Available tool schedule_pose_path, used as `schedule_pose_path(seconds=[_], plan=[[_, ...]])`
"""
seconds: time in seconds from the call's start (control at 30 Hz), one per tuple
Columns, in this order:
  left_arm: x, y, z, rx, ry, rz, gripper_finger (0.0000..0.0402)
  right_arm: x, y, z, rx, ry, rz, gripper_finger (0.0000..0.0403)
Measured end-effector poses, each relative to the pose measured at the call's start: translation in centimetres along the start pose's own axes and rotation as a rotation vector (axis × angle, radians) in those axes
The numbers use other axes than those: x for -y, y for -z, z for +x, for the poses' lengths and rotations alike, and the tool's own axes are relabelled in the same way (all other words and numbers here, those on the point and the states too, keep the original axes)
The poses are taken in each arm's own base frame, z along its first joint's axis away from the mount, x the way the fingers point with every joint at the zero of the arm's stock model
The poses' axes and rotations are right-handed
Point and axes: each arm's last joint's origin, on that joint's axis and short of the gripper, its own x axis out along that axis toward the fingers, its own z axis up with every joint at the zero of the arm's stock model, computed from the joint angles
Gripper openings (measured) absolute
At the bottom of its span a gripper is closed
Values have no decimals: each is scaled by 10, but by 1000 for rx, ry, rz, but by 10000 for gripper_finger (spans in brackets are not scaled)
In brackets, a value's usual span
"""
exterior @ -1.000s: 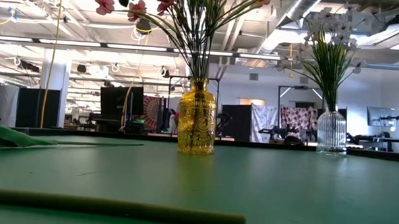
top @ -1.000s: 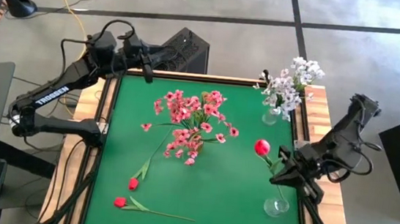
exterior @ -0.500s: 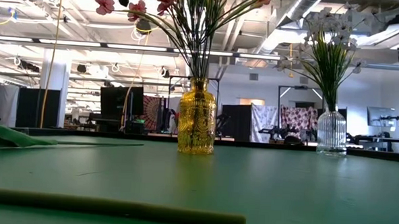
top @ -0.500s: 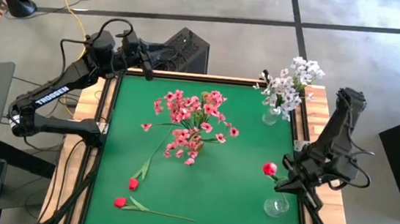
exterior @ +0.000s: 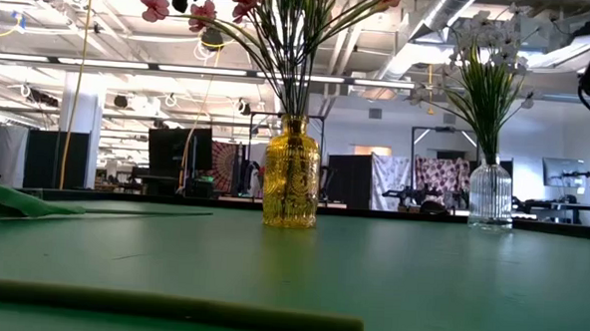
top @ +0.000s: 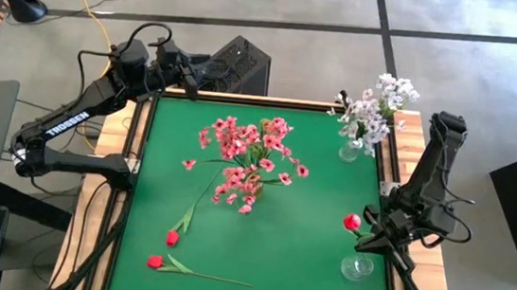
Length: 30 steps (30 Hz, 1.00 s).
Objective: Sort flowers into vase by color
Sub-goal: Put the red flower into the bottom transparent vase
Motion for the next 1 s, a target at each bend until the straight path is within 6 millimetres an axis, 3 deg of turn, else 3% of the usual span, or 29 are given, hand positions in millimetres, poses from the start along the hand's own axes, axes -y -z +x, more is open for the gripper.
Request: schedule_pose_path(seconds=[1.0], plan=[[-1, 0, 0, 4, -23, -18, 116, 1, 11, 2, -59, -2, -55, 32]])
